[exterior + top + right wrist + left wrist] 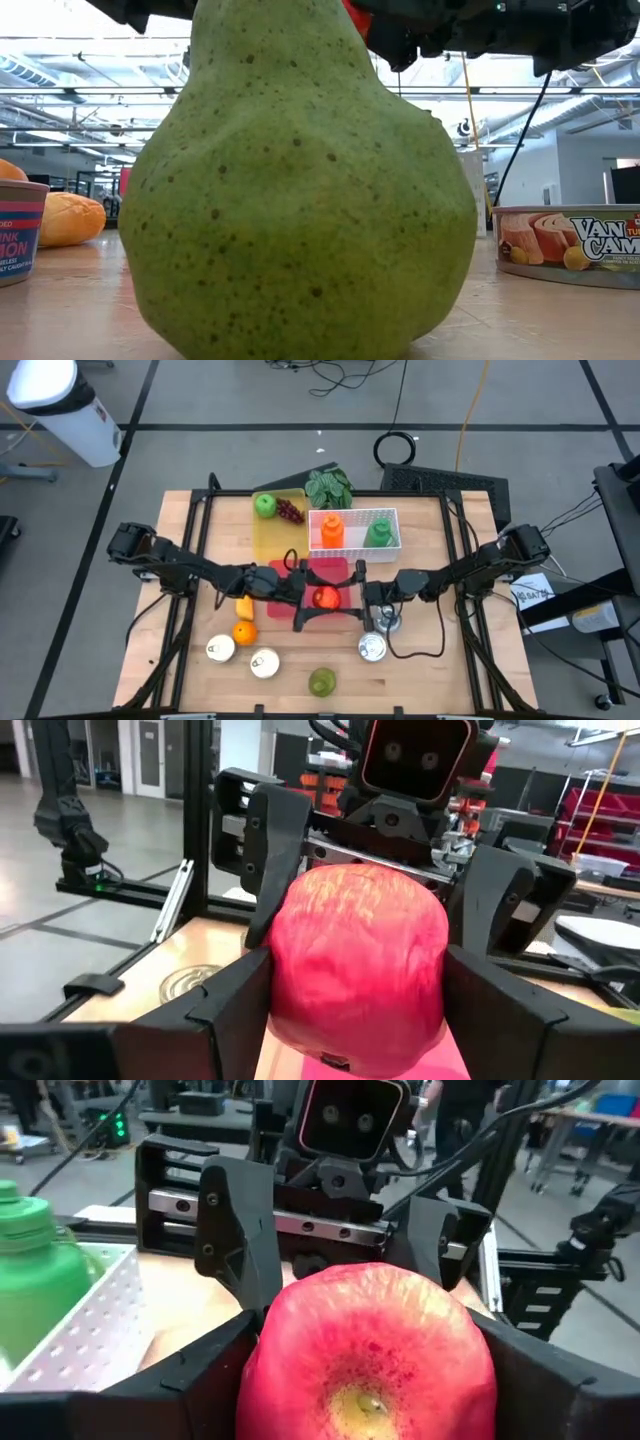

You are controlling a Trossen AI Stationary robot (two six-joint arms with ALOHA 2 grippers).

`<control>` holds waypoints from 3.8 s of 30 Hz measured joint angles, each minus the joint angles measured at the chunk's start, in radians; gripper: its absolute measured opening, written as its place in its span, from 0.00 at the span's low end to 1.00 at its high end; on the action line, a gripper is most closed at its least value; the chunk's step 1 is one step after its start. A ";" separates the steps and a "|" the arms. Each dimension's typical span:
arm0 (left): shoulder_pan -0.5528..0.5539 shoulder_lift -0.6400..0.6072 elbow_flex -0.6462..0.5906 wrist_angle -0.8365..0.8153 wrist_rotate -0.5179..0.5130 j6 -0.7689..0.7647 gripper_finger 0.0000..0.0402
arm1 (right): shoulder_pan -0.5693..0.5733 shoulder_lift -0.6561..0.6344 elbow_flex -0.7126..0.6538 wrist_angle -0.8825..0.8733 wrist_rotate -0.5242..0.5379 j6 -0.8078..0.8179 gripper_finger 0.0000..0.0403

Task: Pick & Place Food Item
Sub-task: Put the red apple in the yellow bin, then adjust the yellow bin

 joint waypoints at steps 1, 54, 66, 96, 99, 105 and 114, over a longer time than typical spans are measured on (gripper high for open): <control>-0.001 -0.028 0.004 -0.057 -0.016 0.001 0.77 | 0.000 0.000 0.003 0.000 -0.001 -0.002 0.62; 0.875 0.052 -0.017 -0.779 -0.065 -0.285 0.81 | 0.008 -0.036 -0.010 -0.051 -0.014 0.013 0.62; 0.873 0.043 -0.017 -0.819 -0.067 -0.278 0.82 | 0.008 -0.036 -0.010 -0.057 -0.014 0.013 0.62; 0.902 0.043 -0.017 -0.851 -0.073 -0.269 0.95 | 0.008 -0.036 -0.010 -0.081 -0.014 0.012 0.62; 0.901 0.043 -0.017 -0.850 -0.075 -0.263 0.98 | 0.008 -0.036 -0.010 -0.081 -0.014 0.009 0.62; 0.903 0.043 -0.017 -0.849 -0.076 -0.250 0.97 | 0.008 -0.036 -0.010 -0.081 -0.014 0.009 0.62; 0.904 -0.030 0.000 -0.879 -0.076 -0.239 0.94 | 0.008 -0.036 -0.010 -0.083 -0.014 0.009 0.62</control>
